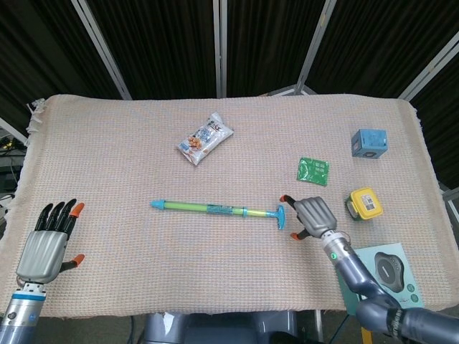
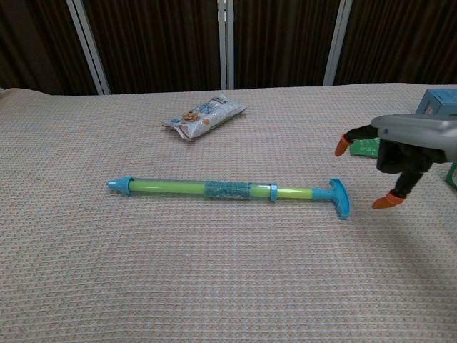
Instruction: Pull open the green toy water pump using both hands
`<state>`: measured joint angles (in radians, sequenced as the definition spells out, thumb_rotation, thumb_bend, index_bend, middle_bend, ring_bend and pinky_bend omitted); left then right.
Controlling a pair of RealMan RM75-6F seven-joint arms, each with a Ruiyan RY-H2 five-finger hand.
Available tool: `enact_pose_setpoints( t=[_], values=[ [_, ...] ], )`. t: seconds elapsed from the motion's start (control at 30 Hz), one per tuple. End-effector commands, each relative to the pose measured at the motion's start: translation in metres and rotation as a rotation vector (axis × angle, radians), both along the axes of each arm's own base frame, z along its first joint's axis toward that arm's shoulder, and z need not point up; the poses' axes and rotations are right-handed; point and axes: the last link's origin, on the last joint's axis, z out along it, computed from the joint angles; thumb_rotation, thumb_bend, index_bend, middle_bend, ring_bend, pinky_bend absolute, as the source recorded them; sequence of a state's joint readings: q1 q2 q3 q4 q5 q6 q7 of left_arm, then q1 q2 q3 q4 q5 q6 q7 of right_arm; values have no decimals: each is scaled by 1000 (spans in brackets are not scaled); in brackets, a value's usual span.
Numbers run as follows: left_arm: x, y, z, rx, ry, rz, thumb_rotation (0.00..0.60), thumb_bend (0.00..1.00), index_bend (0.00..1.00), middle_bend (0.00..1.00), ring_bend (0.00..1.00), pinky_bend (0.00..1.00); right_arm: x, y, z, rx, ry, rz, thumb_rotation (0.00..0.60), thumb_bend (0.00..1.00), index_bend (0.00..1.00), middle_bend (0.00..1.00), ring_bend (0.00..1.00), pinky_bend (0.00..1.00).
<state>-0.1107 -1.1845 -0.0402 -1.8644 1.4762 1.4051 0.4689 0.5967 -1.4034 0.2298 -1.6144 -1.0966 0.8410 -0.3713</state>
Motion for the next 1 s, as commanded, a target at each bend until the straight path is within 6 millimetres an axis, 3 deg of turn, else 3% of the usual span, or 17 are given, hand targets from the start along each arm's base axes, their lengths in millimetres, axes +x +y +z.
enact_pose_setpoints(
  t=[0.03, 0.43, 1.0],
  values=[
    [-3, 2, -2, -5, 7, 12, 600, 0, 0, 0, 0, 0, 17, -17, -25, 6, 34, 23, 600, 20, 335, 1000, 1000, 1000],
    [-7, 7, -4, -11, 15, 31, 600, 0, 0, 0, 0, 0, 30, -25, -50, 1, 35, 2, 600, 200, 453, 1000, 1000, 1000],
    [-7, 7, -6, -18, 18, 34, 600, 0, 0, 0, 0, 0, 30, -29, -75, -8, 100, -12, 600, 228, 486, 1000, 1000, 1000]
  ],
)
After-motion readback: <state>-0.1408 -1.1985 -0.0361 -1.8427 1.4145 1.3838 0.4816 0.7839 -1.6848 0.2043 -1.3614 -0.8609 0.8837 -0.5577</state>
